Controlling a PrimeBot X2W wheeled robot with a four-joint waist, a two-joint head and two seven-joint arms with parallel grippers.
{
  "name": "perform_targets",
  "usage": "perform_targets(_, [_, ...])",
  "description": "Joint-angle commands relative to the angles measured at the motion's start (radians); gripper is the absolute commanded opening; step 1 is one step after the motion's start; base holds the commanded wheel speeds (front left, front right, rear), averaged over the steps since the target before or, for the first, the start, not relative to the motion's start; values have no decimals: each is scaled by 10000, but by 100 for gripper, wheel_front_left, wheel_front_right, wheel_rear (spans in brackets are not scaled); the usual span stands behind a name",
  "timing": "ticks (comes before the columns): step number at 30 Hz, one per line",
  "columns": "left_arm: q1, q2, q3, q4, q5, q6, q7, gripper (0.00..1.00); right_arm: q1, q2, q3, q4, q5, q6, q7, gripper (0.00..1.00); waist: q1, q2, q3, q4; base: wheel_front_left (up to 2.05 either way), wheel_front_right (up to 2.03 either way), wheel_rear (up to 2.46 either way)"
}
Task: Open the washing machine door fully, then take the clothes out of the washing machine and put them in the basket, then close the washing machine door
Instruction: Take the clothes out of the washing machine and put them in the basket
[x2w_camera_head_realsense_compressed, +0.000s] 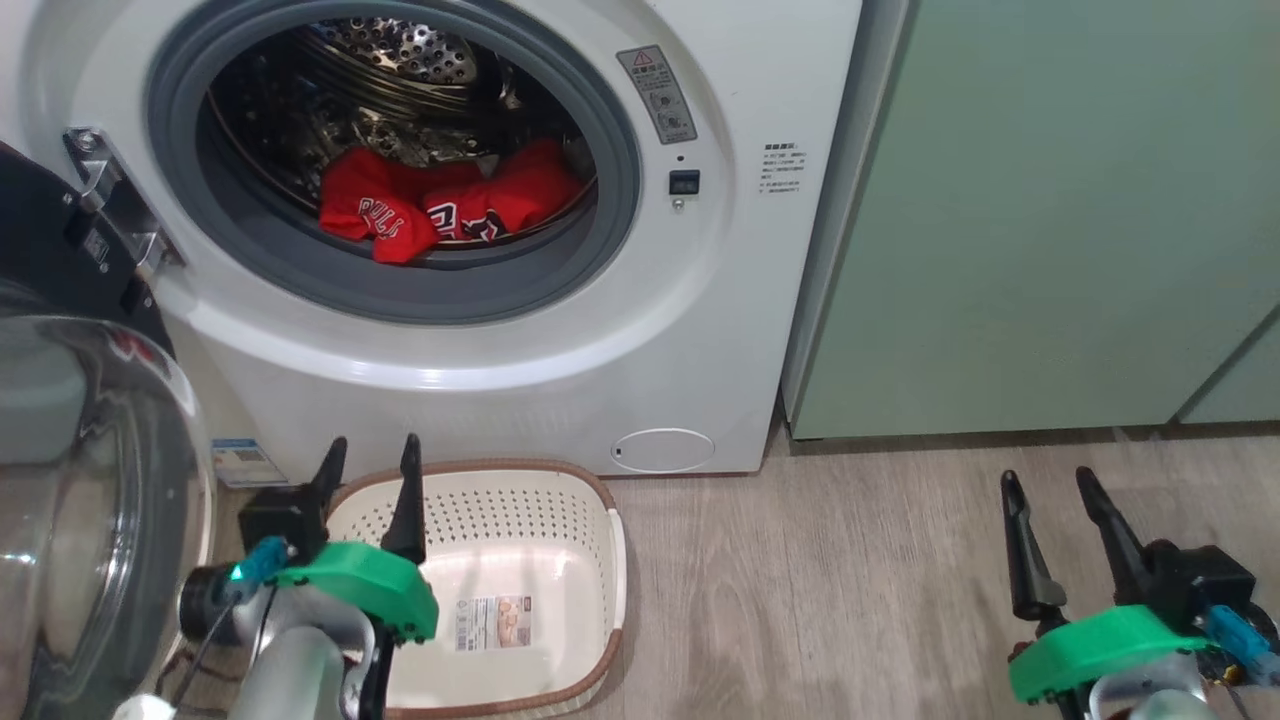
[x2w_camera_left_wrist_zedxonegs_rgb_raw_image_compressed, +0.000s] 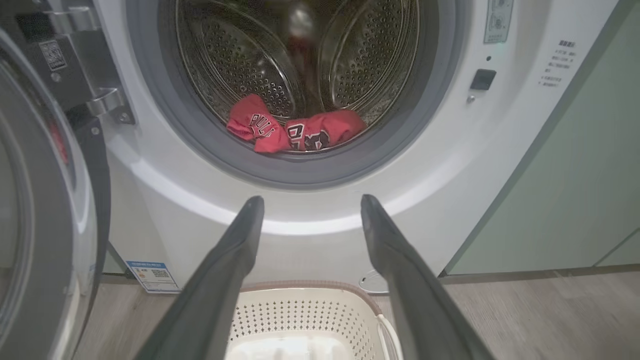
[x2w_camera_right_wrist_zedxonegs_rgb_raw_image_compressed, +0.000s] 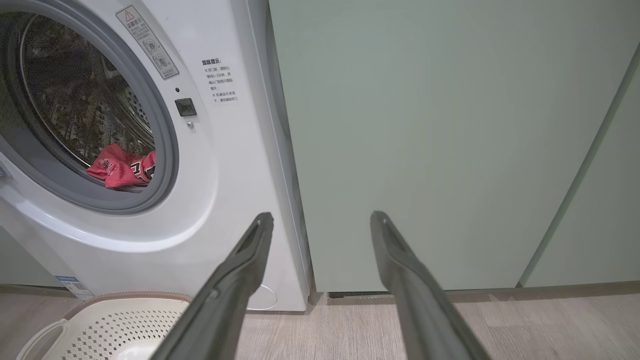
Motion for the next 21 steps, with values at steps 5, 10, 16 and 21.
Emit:
perform_targets(5, [-695, 151, -44, 282, 177, 265, -67, 100, -334, 14, 436, -220, 80, 65, -92, 100, 0, 0, 216, -210, 0, 0, 0])
perform_targets(10, [-1486, 153, -410, 1111, 448, 445, -59, 100, -493, 36, 592, -252, 126, 65, -92, 100, 0, 0, 685, -358, 0, 0, 0])
perform_targets(16, [-3451, 368, -756, 2534, 775, 532, 798, 100, -942, 118, 608, -320, 198, 65, -92, 100, 0, 0, 1686, -598, 0, 0, 0])
perform_targets(21, [-5164, 609, -796, 3462, 739, 446, 1875, 100, -1318, 248, 650, -341, 254, 65, -92, 100, 0, 0, 2547, -858, 0, 0, 0])
